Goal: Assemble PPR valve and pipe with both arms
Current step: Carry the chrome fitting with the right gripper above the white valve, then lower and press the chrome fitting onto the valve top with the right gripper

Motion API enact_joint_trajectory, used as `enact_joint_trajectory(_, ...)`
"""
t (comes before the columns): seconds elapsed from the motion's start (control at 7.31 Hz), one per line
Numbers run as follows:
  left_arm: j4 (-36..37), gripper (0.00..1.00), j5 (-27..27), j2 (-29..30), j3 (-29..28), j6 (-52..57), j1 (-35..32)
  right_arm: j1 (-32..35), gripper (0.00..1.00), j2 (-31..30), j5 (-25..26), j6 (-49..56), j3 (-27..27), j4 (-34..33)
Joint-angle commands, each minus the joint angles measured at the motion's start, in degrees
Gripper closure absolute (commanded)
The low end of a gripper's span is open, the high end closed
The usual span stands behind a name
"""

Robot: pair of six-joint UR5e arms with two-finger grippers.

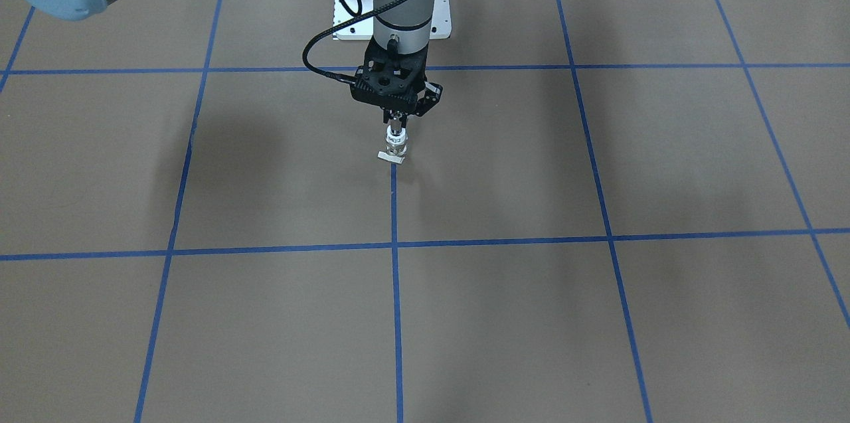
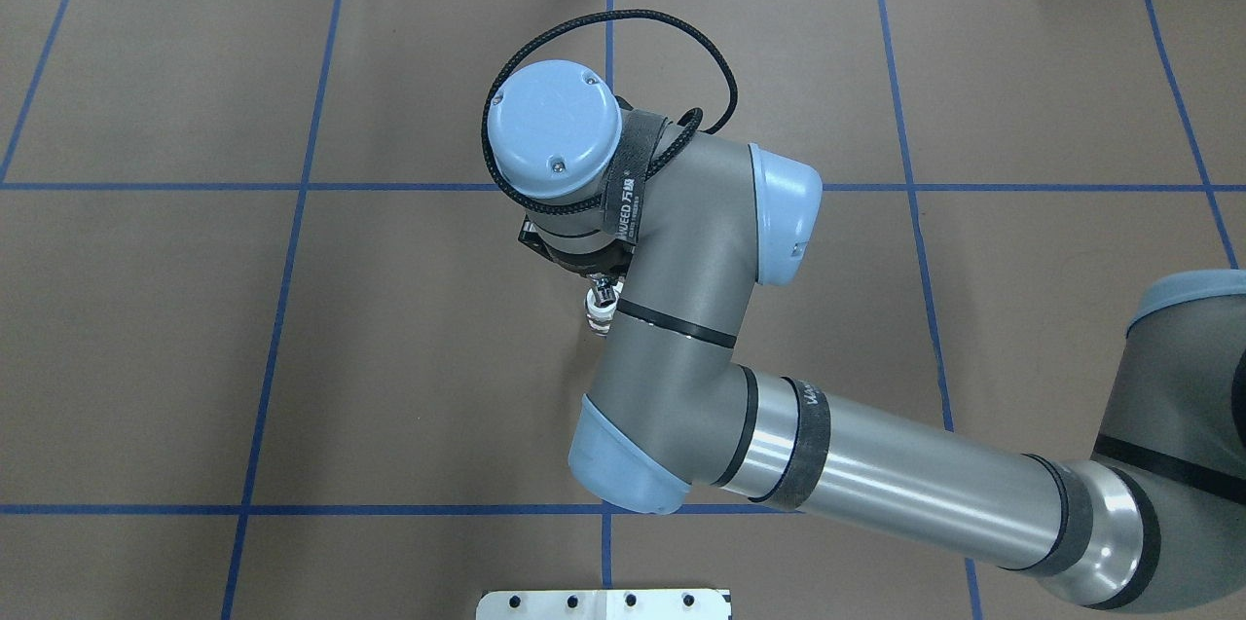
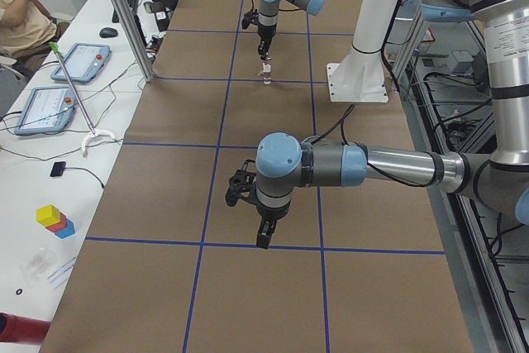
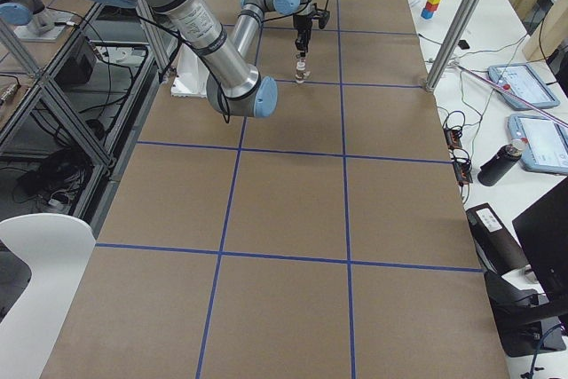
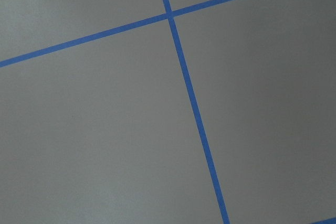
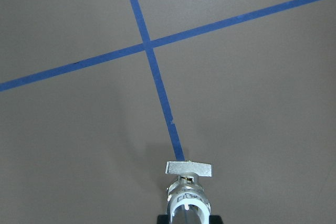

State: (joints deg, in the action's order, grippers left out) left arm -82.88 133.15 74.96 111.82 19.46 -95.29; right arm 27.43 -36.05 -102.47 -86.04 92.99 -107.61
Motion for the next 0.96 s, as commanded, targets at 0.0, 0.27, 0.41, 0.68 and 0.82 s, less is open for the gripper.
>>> enact_joint_trajectory(0.0, 0.00, 0.00, 0.00, 0.01, 0.15, -0.04, 0.02, -0.53, 1.00, -0.16, 0.08, 0.00, -0.09, 0.03)
enact_joint_trajectory(0.27, 0.00, 0.00, 0.00, 0.01, 0.24, -0.04, 0.02, -0.62, 1.00, -0.60, 0.08, 0.00, -0.01, 0.03)
enact_joint_trajectory(0.41, 0.00, 0.00, 0.00, 0.01, 0.15, -0.04, 0.02, -0.62, 1.00, -0.52, 0.08, 0.00, -0.01, 0.03)
enact_joint_trajectory(0.68, 0.00, 0.00, 0.00, 0.01, 0.15, -0.04, 0.02, -0.62, 1.00, -0.16, 0.08, -0.44, -0.09, 0.03)
enact_joint_trajectory(0.82, 0.00, 0.00, 0.00, 0.01, 0.07, -0.04, -0.07, -1.05, 1.00, -0.16, 0.08, -2.27, -0.09, 0.21)
